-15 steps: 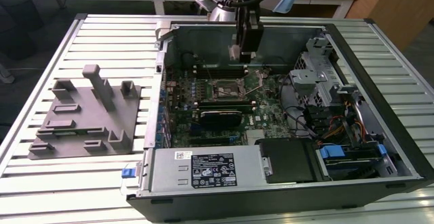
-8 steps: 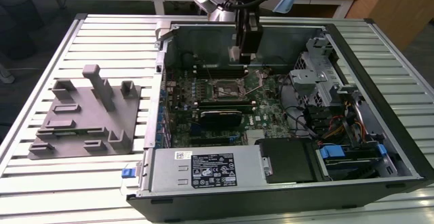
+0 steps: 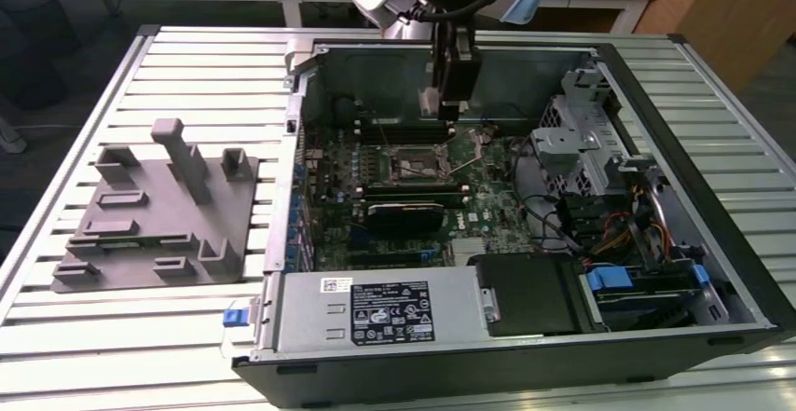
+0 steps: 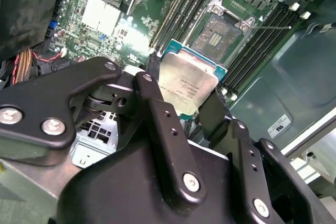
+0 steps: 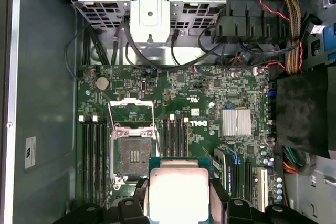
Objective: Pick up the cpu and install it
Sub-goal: 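Place the cpu into insertion slot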
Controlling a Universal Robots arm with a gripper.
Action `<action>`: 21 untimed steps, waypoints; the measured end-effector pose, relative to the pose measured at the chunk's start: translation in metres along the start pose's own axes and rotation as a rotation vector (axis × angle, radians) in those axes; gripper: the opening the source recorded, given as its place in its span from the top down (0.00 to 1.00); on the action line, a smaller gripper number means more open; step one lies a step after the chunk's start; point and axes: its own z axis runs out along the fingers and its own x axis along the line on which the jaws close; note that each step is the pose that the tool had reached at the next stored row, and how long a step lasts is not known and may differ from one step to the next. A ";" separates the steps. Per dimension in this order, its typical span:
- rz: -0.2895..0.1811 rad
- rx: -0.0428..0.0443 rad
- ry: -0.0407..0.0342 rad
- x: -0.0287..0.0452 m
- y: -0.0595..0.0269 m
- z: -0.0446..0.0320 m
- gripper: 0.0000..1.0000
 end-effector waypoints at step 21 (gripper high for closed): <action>0.000 0.0000 -0.0001 0.0002 -0.0004 0.0098 0.46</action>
